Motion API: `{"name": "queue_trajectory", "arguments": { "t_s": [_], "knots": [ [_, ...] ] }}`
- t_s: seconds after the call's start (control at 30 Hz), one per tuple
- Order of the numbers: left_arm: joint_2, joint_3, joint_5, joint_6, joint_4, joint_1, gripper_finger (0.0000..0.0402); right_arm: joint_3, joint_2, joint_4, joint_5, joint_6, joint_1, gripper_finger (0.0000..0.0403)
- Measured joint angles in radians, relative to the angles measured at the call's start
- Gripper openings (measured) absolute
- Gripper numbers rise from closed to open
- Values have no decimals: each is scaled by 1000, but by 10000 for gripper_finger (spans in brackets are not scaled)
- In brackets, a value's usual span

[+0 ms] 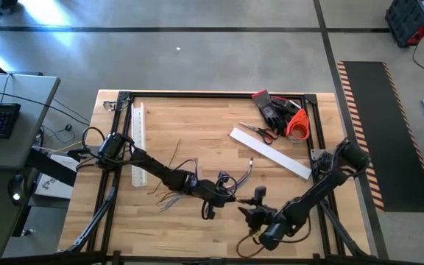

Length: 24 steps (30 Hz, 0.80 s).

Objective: Ziptie cables
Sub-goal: Wrap the zip tie on the cable

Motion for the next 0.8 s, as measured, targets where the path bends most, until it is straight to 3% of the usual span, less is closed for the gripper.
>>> {"name": "queue_trajectory", "arguments": {
  "t_s": [0.27, 0.63, 0.8],
  "knots": [
    [0, 0, 0, -9, -1, 0, 0, 0, 74, 36, 24, 34, -19, 113],
    [0, 0, -2, -31, -11, -1, 0, 1, 77, 40, 63, 84, -21, 9],
    [0, 0, -24, -22, -7, 0, 0, 1, 77, 9, 91, 196, -5, 2]
  ]
}}
